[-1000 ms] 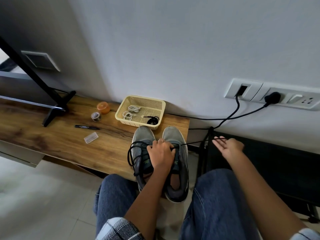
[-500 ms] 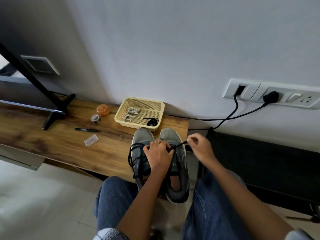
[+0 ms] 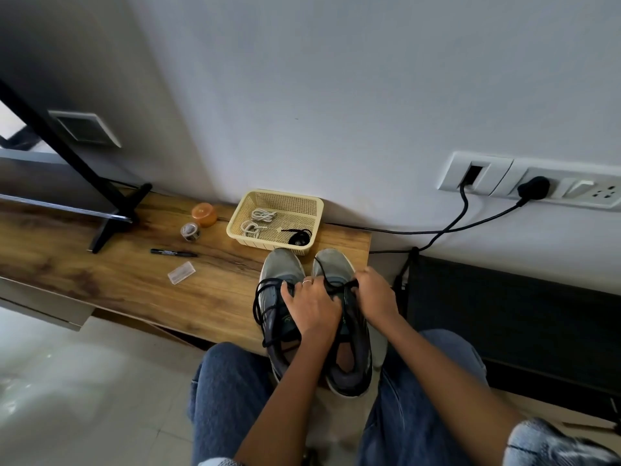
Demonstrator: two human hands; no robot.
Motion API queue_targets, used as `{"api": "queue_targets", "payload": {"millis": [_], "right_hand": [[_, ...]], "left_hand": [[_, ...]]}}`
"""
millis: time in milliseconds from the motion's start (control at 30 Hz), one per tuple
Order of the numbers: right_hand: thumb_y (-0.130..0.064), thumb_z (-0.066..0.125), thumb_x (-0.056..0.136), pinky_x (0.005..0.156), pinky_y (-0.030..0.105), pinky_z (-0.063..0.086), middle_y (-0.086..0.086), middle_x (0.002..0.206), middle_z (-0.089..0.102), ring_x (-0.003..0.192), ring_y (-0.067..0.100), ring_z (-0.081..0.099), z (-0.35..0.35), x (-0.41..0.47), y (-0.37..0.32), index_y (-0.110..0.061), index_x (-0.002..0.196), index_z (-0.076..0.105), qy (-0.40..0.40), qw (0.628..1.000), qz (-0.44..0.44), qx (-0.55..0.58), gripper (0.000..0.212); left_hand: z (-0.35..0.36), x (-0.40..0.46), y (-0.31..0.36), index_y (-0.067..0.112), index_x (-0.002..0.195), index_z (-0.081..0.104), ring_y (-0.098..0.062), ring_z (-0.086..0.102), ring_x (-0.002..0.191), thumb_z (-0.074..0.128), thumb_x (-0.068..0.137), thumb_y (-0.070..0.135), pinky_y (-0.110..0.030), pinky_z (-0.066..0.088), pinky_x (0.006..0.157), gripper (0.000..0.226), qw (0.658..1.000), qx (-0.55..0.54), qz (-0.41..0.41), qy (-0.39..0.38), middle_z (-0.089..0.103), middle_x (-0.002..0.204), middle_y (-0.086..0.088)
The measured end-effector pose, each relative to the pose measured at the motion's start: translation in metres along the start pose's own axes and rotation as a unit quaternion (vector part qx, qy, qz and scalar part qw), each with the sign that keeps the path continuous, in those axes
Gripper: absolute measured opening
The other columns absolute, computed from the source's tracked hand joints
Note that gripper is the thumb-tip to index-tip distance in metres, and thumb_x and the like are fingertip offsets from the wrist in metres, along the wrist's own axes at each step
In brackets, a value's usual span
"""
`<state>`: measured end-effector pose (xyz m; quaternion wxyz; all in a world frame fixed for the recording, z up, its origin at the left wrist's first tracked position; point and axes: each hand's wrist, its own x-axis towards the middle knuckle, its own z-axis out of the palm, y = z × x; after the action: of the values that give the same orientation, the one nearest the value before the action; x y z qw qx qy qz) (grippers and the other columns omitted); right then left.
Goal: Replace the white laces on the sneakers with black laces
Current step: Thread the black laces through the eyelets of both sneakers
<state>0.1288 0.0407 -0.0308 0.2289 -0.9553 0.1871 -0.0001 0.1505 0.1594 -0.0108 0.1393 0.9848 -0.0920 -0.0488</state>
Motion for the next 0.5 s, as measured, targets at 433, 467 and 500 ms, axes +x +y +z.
{"api": "queue_targets", "payload": {"millis": [433,467,500], "right_hand": [[0.002,0.049,0.093,0.046,0.025,0.054,0.015,0.084,0.064,0.064,0.023,0.068,-0.017,-0.001,0.037,-0.008,0.082,0.055,0.110,0.863,0.255,0.423,0.016],[0.003,0.049,0.093,0.046,0.023,0.054,0.015,0.085,0.064,0.065,0.024,0.068,-0.023,-0.002,0.043,-0.009,0.084,0.055,0.128,0.841,0.276,0.448,0.016],[0.004,0.048,0.093,0.047,0.022,0.054,0.015,0.086,0.063,0.068,0.026,0.068,-0.029,-0.001,0.050,-0.008,0.086,0.055,0.148,0.816,0.296,0.474,0.016]], "left_hand": [[-0.001,-0.005,-0.001,0.025,0.119,0.065,-0.017,0.059,0.111,0.061,0.085,0.032,-0.046,-0.001,0.117,0.035,1.000,-0.019,0.001,0.021,0.066,0.117,0.003],[0.000,-0.005,-0.001,0.025,0.118,0.065,-0.017,0.059,0.111,0.061,0.085,0.033,-0.046,0.000,0.117,0.035,1.000,-0.017,0.002,0.023,0.067,0.116,0.003],[0.000,-0.005,0.000,0.025,0.117,0.065,-0.017,0.059,0.110,0.061,0.085,0.033,-0.047,0.001,0.117,0.034,1.000,-0.014,0.003,0.024,0.067,0.115,0.003]]}}
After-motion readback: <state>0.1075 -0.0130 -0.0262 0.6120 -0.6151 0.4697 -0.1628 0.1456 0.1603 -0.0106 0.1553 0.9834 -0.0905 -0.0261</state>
